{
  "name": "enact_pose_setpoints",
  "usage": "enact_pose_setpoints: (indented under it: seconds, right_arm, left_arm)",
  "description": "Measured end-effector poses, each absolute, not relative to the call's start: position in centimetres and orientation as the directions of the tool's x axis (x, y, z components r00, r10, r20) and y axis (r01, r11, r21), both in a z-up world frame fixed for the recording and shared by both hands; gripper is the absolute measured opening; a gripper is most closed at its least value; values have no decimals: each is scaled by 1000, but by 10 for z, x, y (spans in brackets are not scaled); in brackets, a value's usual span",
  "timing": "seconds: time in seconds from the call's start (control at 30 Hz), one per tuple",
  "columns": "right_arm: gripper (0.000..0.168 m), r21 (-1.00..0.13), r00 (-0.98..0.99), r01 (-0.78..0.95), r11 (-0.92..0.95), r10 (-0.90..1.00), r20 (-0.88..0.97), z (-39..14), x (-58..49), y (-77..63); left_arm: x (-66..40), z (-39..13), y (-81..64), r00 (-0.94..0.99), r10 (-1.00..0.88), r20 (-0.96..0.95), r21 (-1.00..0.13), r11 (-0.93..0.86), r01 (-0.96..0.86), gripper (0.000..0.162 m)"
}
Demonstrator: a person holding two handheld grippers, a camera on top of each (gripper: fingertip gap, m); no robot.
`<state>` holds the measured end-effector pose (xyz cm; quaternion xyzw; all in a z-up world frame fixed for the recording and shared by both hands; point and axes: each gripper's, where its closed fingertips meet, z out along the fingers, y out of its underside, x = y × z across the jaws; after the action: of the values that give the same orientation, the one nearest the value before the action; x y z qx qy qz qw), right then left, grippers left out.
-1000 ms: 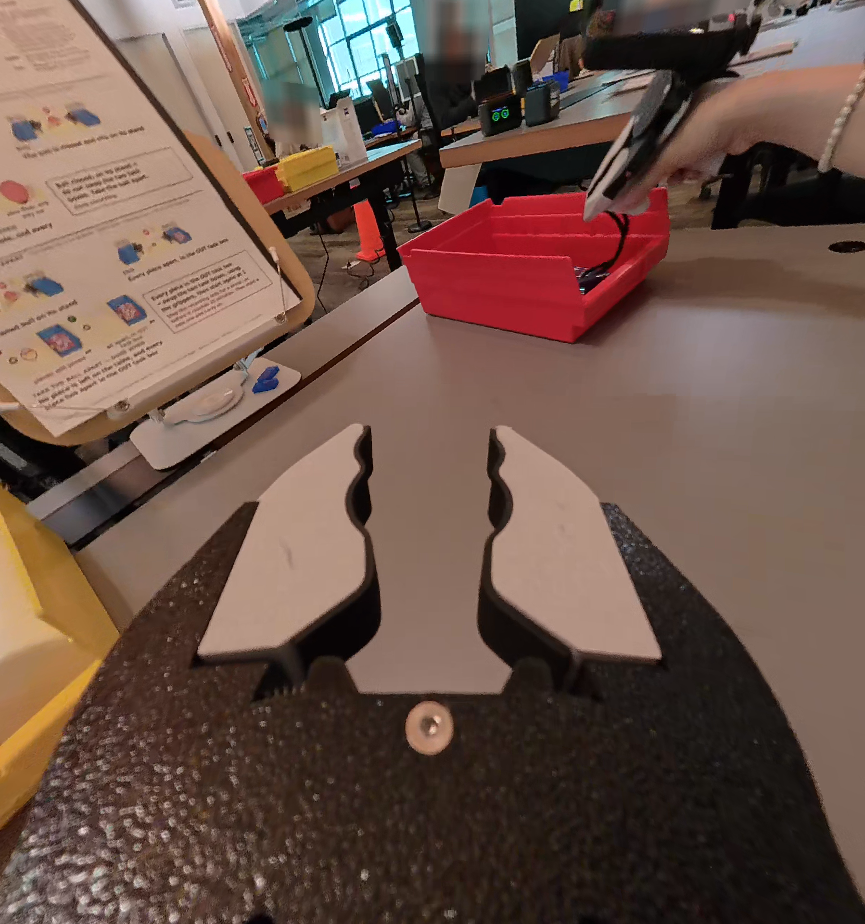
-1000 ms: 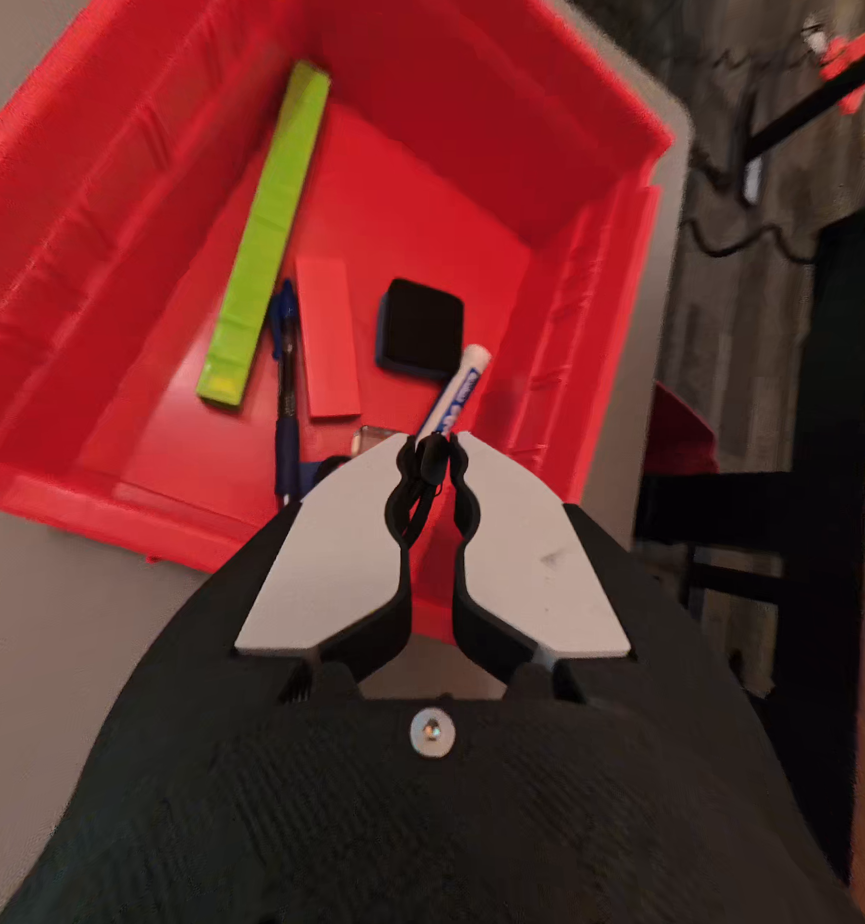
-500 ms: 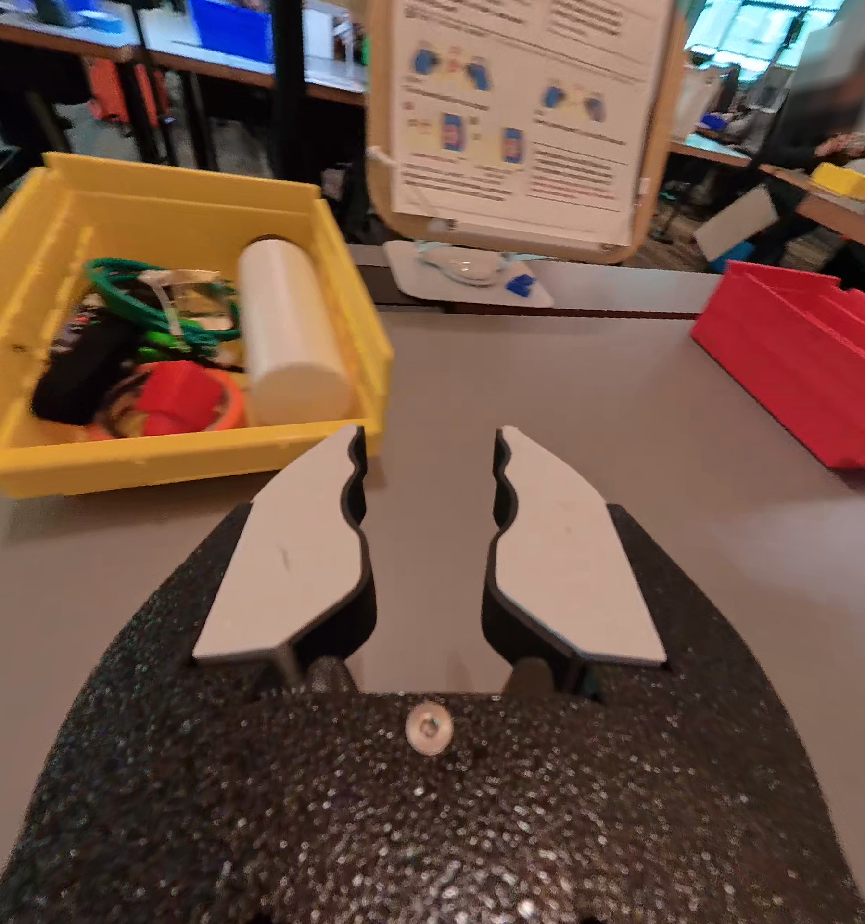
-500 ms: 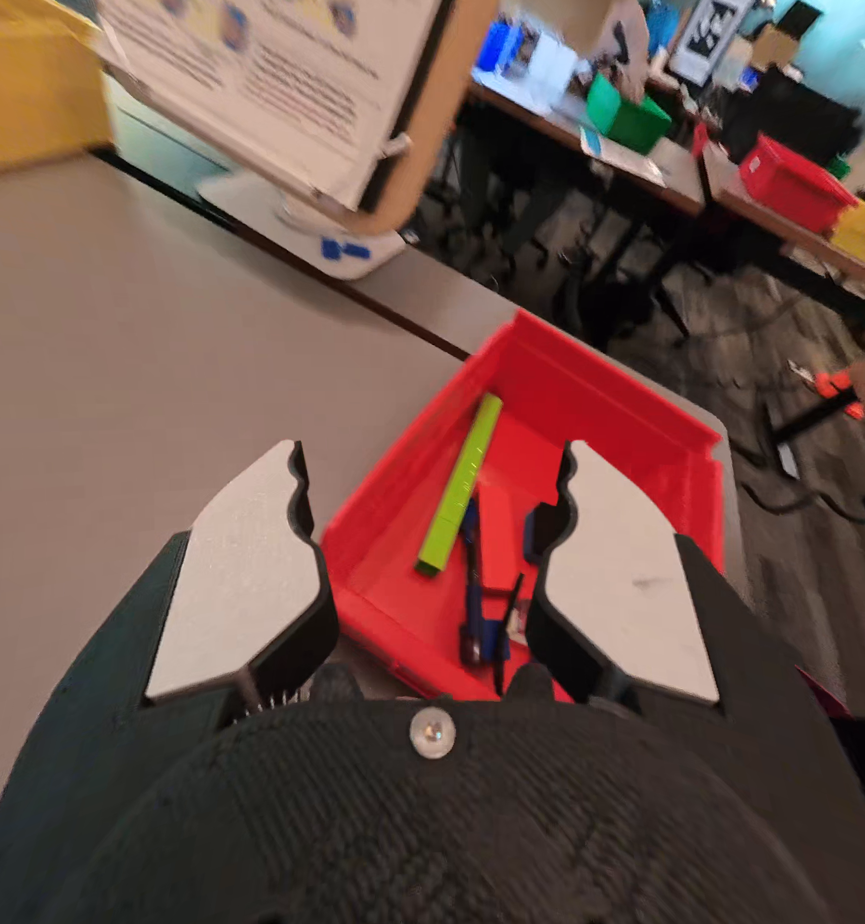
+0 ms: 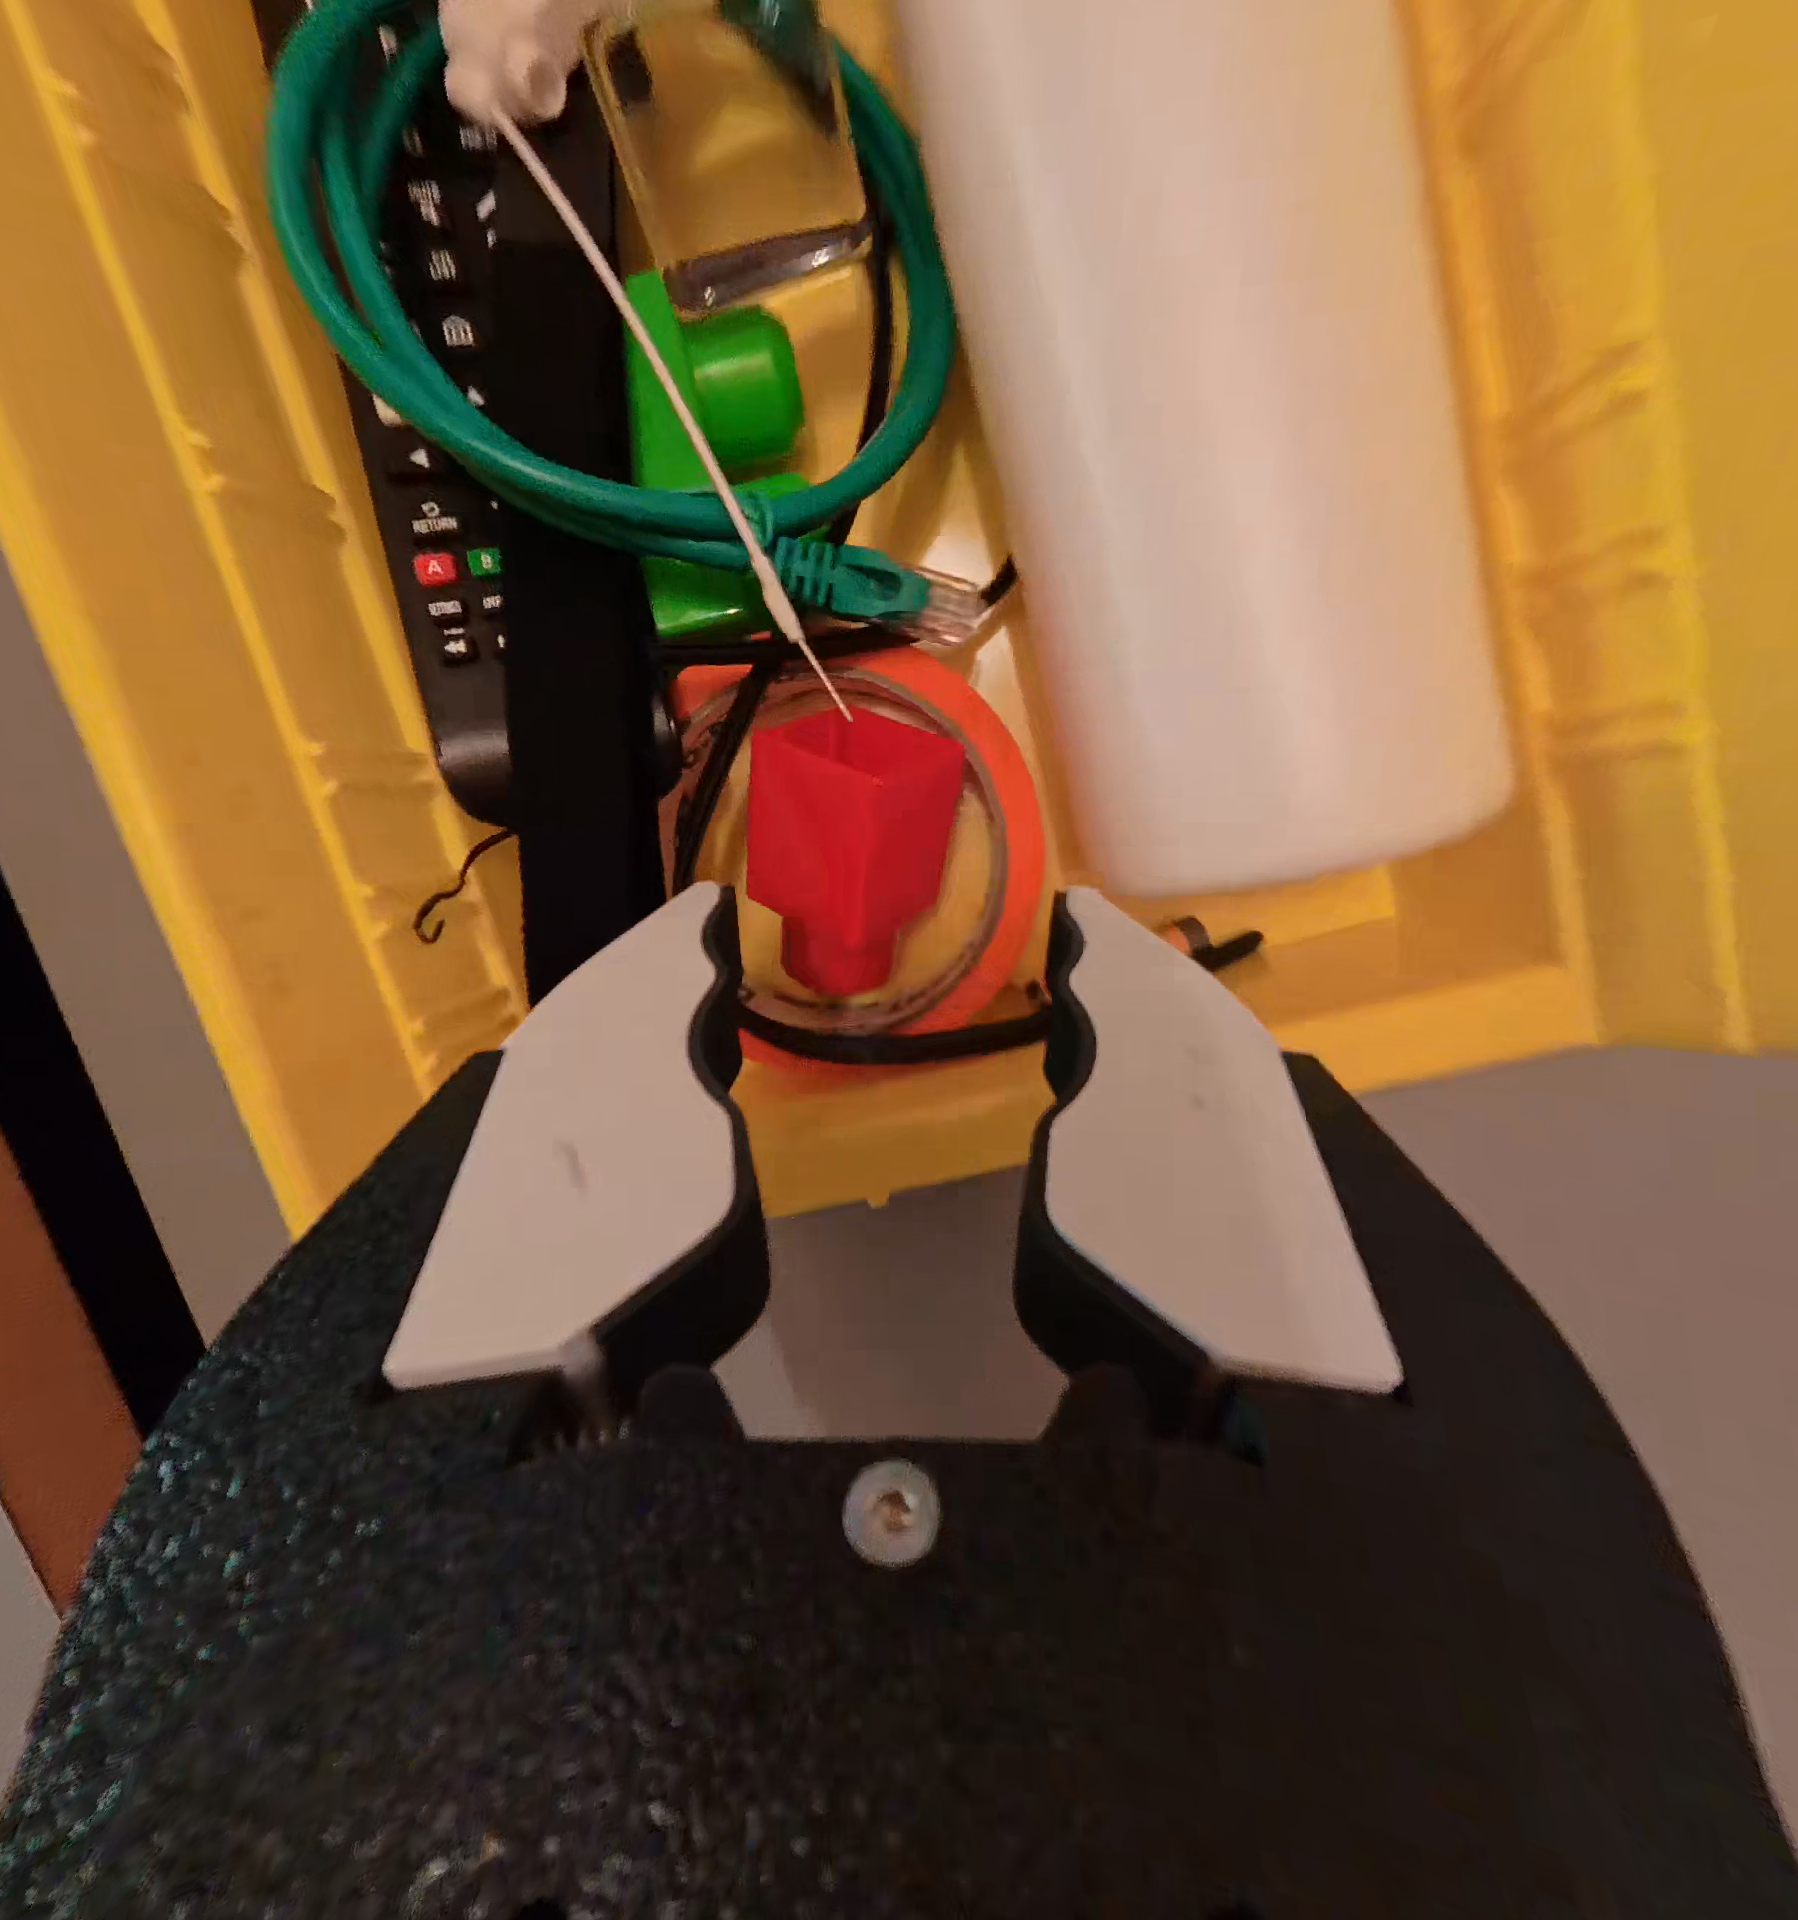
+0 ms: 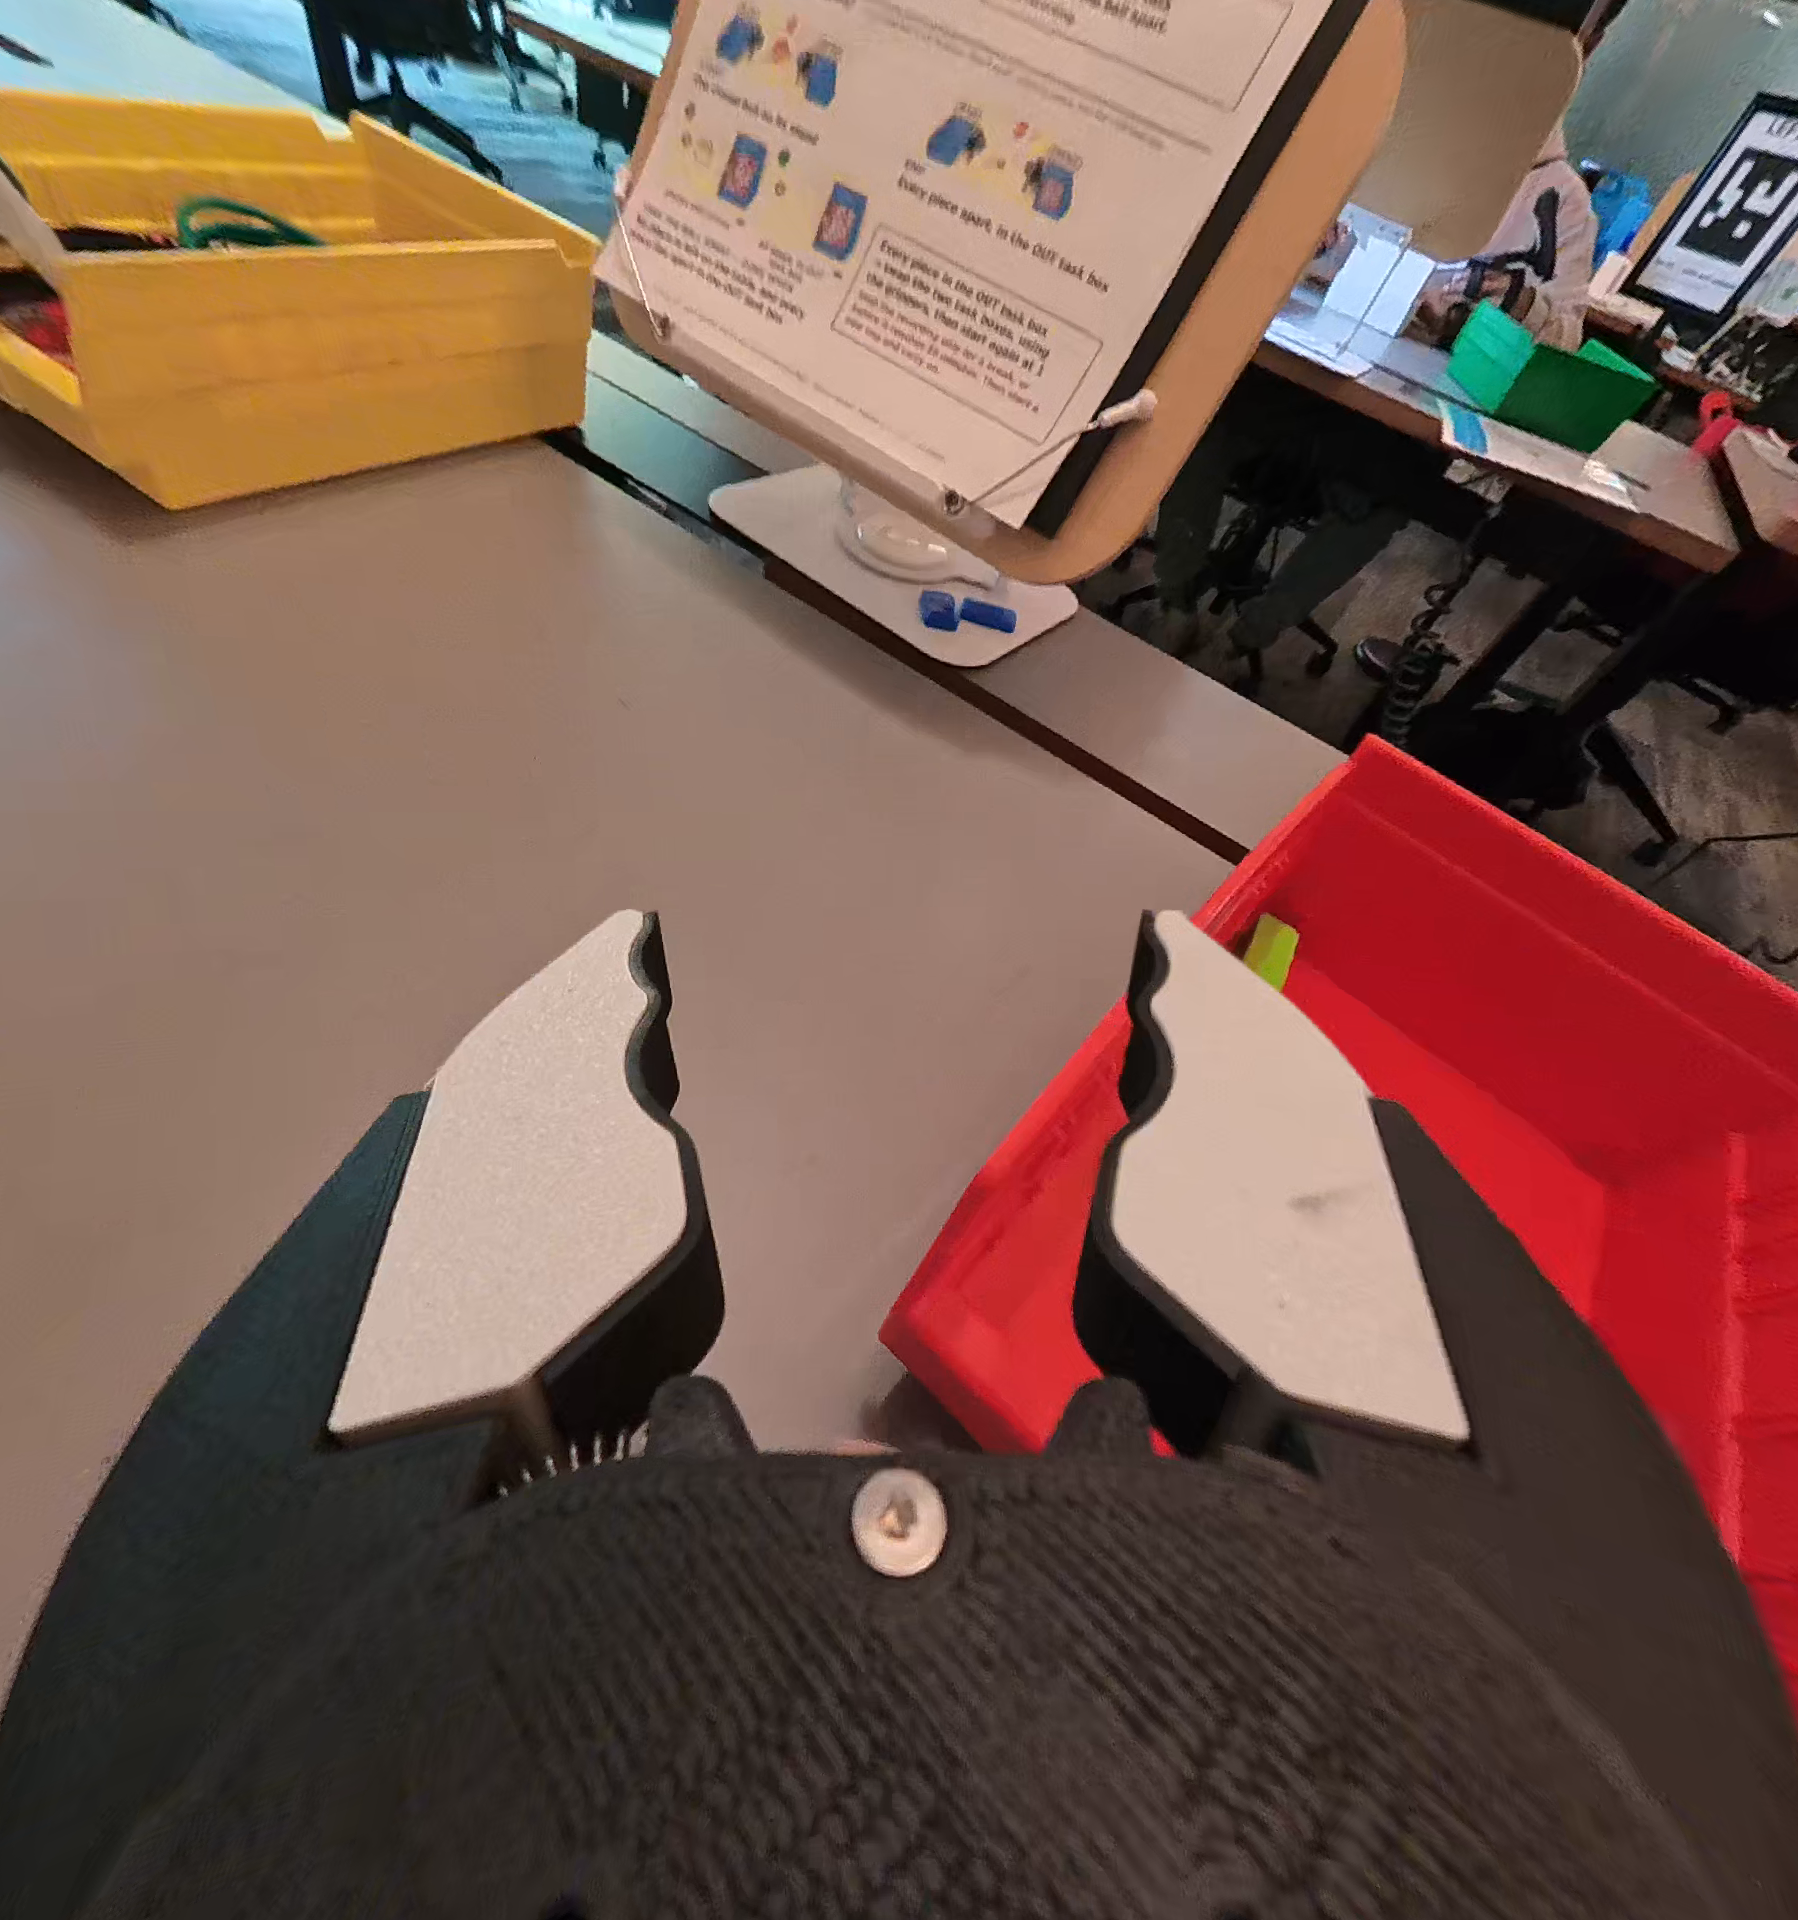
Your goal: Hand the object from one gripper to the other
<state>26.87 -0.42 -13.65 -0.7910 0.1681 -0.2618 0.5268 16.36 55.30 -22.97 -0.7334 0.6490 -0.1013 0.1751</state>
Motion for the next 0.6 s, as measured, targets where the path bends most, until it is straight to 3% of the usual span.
enact_pose_setpoints:
  seconds: [0.2, 0.33, 0.4, 0.6]
  right_arm:
    - [85, -921, 814, 25, -390, -527, 245, -136, 268, -3]
    - [84, -917, 819, 43, -396, -512, 260, -135, 265, -3]
    - [83, -916, 818, 45, -398, -512, 263, -135, 265, -5]
    - [82, -920, 811, 54, -388, -521, 268, -128, 264, -9]
  left_arm:
    - [181, -251, 564, 261, -964, -44, -291, -238, -927, 56]
    - [171, -265, 572, 229, -970, -85, -199, -208, -958, 46]
    - [172, -268, 576, 214, -971, -108, -211, -188, -959, 35]
    - [179, -252, 575, 172, -965, -198, -329, -100, -939, 34]
